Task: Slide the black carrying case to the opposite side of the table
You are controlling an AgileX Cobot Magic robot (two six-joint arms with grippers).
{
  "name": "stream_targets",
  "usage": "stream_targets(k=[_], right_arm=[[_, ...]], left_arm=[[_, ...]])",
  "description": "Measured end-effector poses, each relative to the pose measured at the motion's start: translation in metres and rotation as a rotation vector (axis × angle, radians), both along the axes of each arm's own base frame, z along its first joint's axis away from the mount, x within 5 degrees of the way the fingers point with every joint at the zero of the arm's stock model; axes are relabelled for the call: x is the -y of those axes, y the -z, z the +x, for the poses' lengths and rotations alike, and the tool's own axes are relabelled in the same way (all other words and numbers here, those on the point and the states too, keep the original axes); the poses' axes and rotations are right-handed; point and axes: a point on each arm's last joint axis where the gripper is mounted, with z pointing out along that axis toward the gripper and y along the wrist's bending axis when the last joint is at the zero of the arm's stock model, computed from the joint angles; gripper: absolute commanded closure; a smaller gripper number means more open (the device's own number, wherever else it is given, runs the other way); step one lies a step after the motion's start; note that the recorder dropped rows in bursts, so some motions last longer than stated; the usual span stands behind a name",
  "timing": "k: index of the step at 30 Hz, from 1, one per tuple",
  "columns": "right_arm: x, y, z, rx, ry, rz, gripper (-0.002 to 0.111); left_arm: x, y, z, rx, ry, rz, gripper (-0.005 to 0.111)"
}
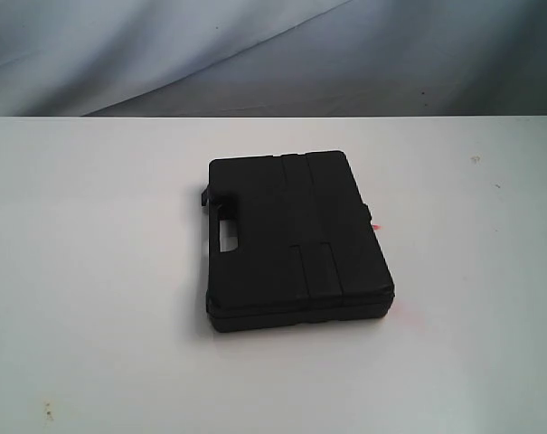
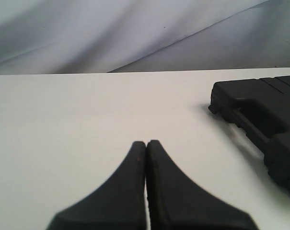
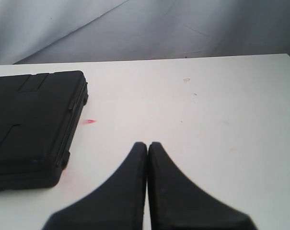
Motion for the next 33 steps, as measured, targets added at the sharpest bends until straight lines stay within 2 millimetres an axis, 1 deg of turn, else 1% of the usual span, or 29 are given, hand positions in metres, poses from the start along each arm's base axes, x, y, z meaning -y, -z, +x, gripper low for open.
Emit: stream_targets(k=[5, 7, 8, 9, 10, 11, 12, 15, 17, 19, 20, 21, 23, 25, 26, 27, 29, 31, 33], right_arm=[[0.000, 0.000, 0.000, 0.000, 0.000, 0.002, 0.108], [0.000, 0.000, 0.000, -0.002, 0.000, 0.002, 0.108], [0.000, 0.000, 0.000, -0.002, 0.000, 0.002, 0.108], [0.000, 0.000, 0.000, -0.003, 0.000, 0.002, 0.108], [0.000, 0.000, 0.000, -0.003, 0.000, 0.002, 0.108], [0.000, 0.000, 0.000, -0.003, 0.000, 0.002, 0.108], [0.000, 0.000, 0.000, -0.003, 0.000, 0.002, 0.108], [0.000, 0.000, 0.000, -0.003, 0.000, 0.002, 0.108], [0.000, 0.000, 0.000, -0.003, 0.000, 0.002, 0.108], [0.000, 0.000, 0.000, -0.003, 0.000, 0.002, 0.108], [0.000, 0.000, 0.000, -0.003, 0.000, 0.002, 0.108], [0.000, 0.000, 0.000, -0.003, 0.000, 0.002, 0.108], [0.000, 0.000, 0.000, -0.003, 0.000, 0.002, 0.108], [0.000, 0.000, 0.000, -0.003, 0.000, 0.002, 0.108], [0.000, 0.000, 0.000, -0.003, 0.000, 0.002, 0.108], [0.000, 0.000, 0.000, -0.004, -0.001, 0.001, 0.108], [0.000, 0.000, 0.000, -0.004, -0.001, 0.001, 0.108], [0.000, 0.000, 0.000, -0.004, -0.001, 0.001, 0.108], [0.000, 0.000, 0.000, -0.004, -0.001, 0.001, 0.108]], left_arm=[[0.000, 0.000, 0.000, 0.000, 0.000, 0.001, 0.107], [-0.001, -0.001, 0.000, 0.023, -0.001, 0.047, 0.107], [-0.002, -0.006, 0.001, 0.080, -0.007, 0.112, 0.107], [-0.003, -0.009, 0.002, 0.111, -0.012, 0.124, 0.107], [-0.004, -0.016, 0.002, 0.190, -0.027, 0.104, 0.107], [-0.004, -0.019, 0.002, 0.220, -0.032, 0.095, 0.107], [-0.004, -0.025, 0.002, 0.290, -0.043, 0.084, 0.107], [-0.005, -0.036, 0.001, 0.403, -0.059, 0.068, 0.107], [-0.006, -0.040, 0.000, 0.450, -0.067, -0.001, 0.107], [-0.006, -0.048, -0.002, 0.517, -0.060, -0.110, 0.107], [-0.005, -0.058, -0.004, 0.550, -0.045, -0.111, 0.107], [-0.002, -0.073, -0.008, 0.605, -0.019, -0.061, 0.107], [0.002, -0.115, -0.024, 0.761, 0.026, 0.060, 0.107], [0.004, -0.152, -0.042, 0.881, 0.052, 0.082, 0.107], [0.004, -0.163, -0.048, 0.904, 0.052, 0.084, 0.107], [0.003, -0.173, -0.051, 0.911, 0.045, 0.090, 0.107], [0.000, -0.186, -0.053, 0.881, 0.011, 0.116, 0.107], [-0.005, -0.195, -0.050, 0.803, -0.047, 0.129, 0.107], [-0.012, -0.199, -0.041, 0.672, -0.117, 0.122, 0.107]])
